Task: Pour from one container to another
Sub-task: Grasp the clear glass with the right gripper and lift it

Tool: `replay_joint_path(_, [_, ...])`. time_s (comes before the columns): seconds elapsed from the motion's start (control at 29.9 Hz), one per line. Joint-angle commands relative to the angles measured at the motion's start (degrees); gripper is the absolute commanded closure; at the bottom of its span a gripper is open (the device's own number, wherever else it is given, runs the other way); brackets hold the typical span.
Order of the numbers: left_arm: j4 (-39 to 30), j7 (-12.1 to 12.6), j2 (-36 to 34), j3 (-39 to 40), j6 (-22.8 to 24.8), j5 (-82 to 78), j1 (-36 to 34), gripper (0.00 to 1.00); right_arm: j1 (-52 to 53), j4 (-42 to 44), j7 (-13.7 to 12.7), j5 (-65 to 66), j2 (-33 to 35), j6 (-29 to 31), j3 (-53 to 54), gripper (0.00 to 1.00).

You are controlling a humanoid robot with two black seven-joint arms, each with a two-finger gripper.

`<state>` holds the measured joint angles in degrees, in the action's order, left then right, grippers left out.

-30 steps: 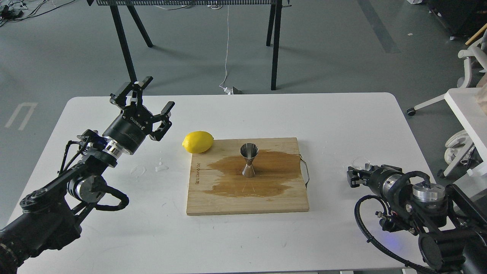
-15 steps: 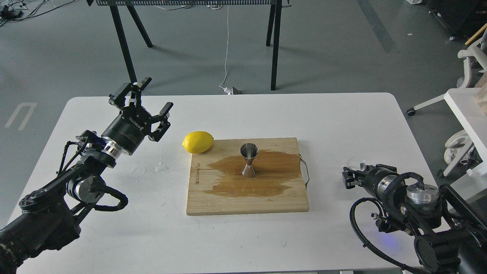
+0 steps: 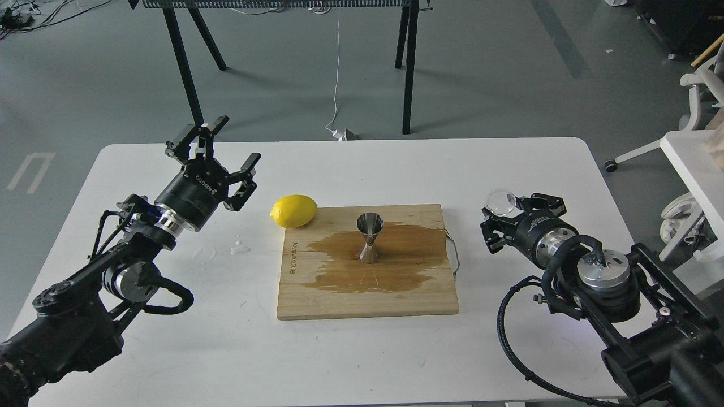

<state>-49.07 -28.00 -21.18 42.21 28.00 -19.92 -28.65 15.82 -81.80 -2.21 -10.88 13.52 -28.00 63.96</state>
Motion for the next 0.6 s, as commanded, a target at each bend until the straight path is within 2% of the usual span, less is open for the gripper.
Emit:
replay_joint_path(0.0, [0.0,0.0,0.1,0.1,0.0,0.0,-0.1,0.13,4.4,-0.5,-0.1,2.7,-0.1,0.0,-4.7,0.6])
replay_joint_path(0.57, [0.0,0.0,0.1,0.0,0.0,0.0,0.0,0.13,20.9,-0.2,-0.6,12.8,-2.2,0.0,-26.2,0.61])
